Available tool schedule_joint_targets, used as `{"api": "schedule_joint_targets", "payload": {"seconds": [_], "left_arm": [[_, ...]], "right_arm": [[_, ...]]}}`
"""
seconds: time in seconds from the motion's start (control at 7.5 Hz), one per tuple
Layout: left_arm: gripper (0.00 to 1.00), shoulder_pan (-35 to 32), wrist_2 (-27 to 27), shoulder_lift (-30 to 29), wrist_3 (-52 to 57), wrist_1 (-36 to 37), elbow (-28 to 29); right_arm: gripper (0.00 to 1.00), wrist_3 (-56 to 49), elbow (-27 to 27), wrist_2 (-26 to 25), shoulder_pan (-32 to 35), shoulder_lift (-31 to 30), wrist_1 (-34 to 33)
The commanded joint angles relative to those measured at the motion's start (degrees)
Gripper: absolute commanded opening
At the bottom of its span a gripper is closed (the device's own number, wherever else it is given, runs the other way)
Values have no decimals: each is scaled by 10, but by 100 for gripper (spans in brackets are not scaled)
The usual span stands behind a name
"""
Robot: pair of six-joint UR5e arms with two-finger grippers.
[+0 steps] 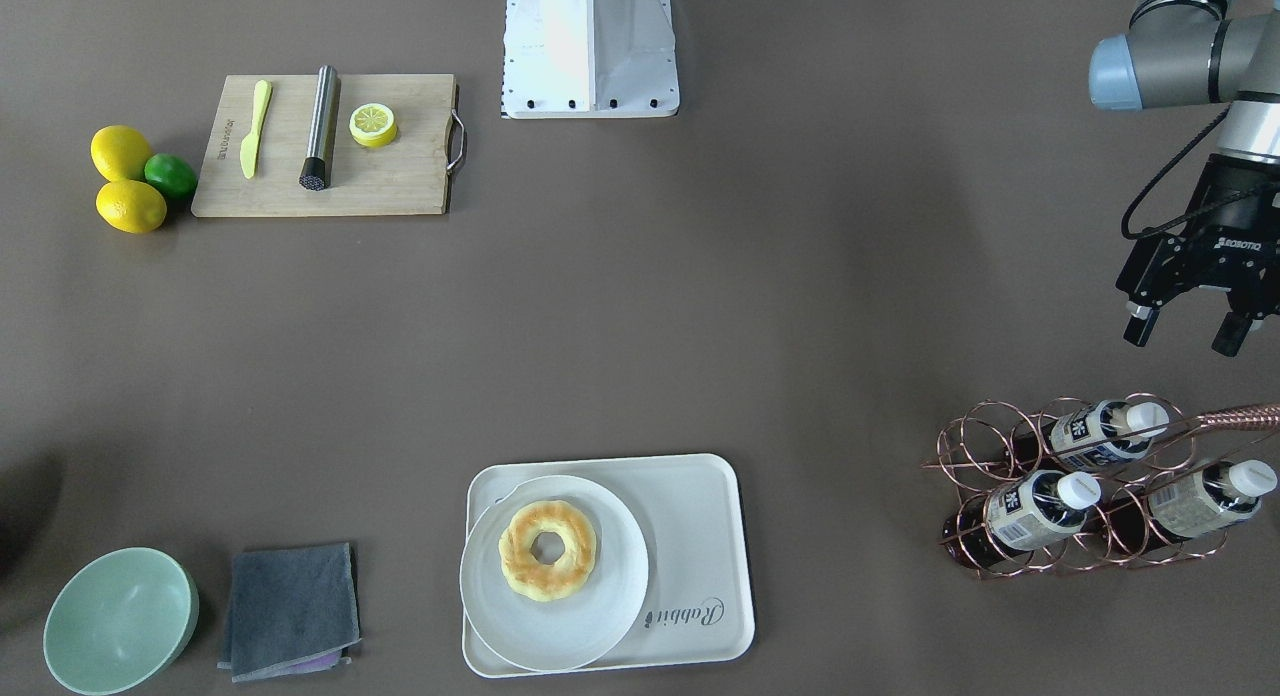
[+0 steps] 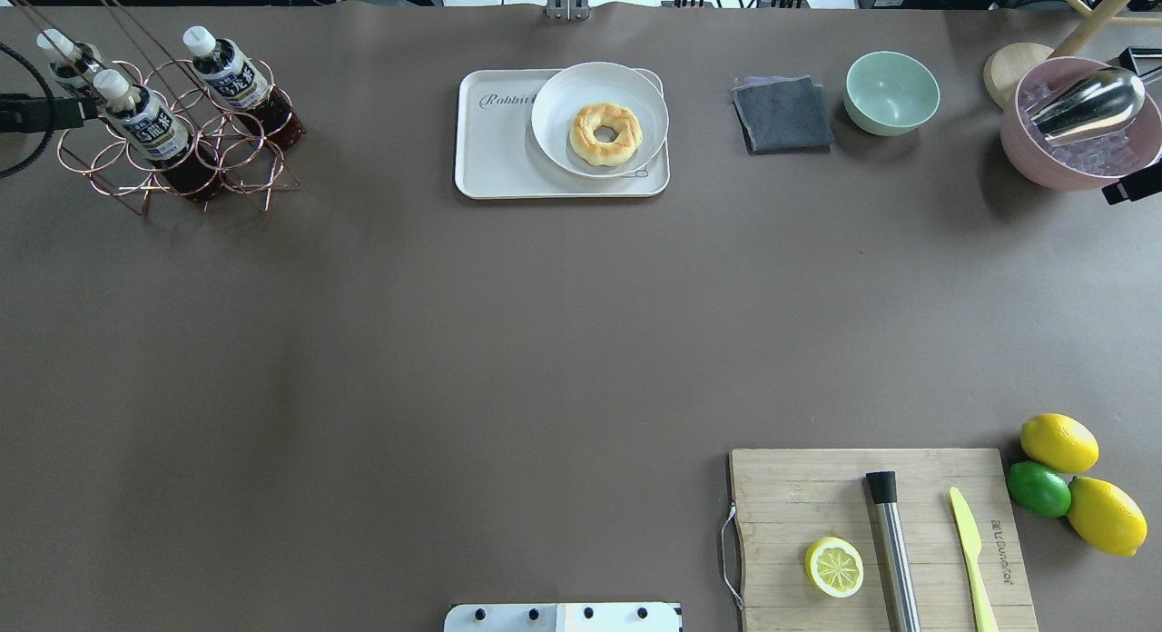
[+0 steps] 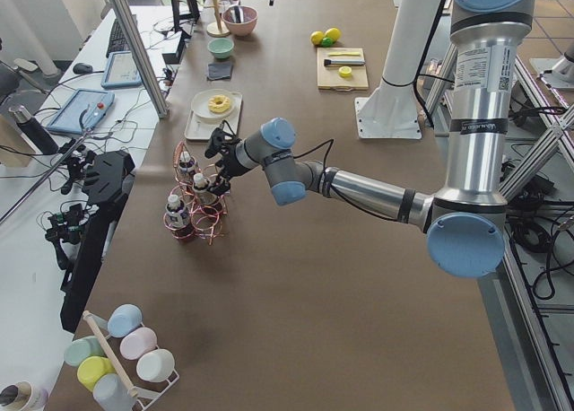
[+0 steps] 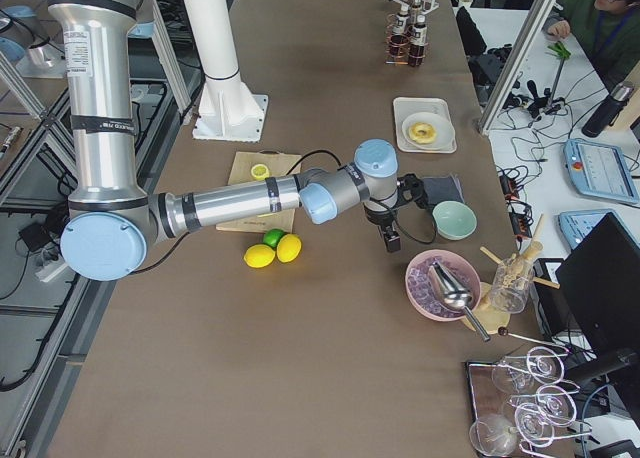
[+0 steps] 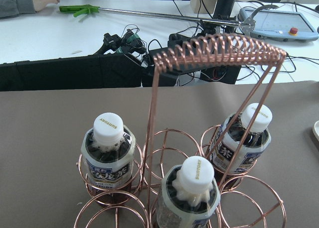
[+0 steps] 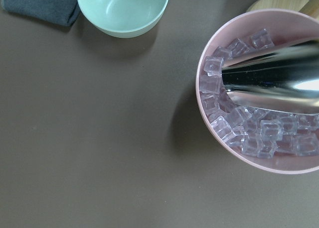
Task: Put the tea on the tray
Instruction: 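Reach the left gripper into the copper rack and grasp a tea bottle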
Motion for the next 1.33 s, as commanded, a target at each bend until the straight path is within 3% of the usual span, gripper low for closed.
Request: {"api": "schedule_joint_targets", "payload": {"seconds": [0.0,0.13,0.27,1.2], "left_arm": [[69,33,42,-26,-2,1,24],[60,33,43,-35,4,0,36],[58,33,42,-40,12,0,41],[61,25,42,-65,52,6,58]], "right_arm": [[100,0,0,-3,-1,1,0],[100,0,1,-7,-1,1,0],[100,0,0,-8,-1,2,0],[100,1,3,-13,-1,3,0]]}}
